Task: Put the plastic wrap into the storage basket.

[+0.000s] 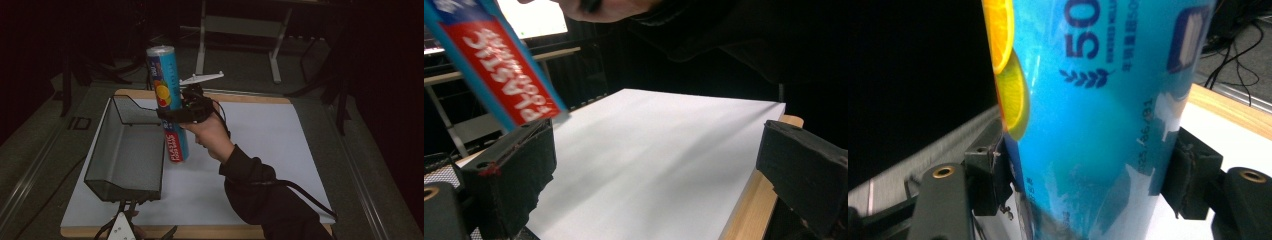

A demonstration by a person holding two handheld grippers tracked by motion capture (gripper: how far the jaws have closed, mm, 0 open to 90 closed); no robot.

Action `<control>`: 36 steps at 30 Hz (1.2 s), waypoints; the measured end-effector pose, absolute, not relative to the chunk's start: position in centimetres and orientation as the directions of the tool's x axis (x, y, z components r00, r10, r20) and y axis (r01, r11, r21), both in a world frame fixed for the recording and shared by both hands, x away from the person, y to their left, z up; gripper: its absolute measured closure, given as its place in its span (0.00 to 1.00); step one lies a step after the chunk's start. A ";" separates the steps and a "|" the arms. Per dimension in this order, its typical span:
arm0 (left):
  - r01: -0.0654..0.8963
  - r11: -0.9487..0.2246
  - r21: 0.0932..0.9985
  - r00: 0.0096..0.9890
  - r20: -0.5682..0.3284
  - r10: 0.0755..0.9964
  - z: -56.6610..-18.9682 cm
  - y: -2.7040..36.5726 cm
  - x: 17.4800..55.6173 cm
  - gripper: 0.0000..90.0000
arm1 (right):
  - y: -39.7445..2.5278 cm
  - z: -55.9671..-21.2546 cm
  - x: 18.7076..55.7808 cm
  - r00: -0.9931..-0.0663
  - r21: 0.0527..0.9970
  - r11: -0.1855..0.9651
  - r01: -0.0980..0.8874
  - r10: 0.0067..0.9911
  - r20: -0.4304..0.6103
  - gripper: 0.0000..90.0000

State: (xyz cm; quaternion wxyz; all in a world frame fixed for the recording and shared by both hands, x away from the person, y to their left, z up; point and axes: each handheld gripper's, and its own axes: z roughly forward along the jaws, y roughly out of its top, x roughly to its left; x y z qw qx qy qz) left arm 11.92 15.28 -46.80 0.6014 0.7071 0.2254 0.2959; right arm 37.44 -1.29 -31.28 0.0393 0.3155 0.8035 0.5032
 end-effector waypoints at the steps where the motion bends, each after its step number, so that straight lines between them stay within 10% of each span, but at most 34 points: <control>1: -0.037 -0.175 0.984 0.723 0.148 0.675 -46.8 15.3 11.9 0.04 | -0.9 -31.2 37.5 -0.795 0.831 0.287 0.477 0.545 0.268 0.35; 36: -0.034 -0.186 0.982 0.714 0.154 0.683 -46.8 15.3 11.8 0.04 | 6.5 -41.4 38.3 -0.586 0.595 0.234 0.769 0.631 0.508 0.35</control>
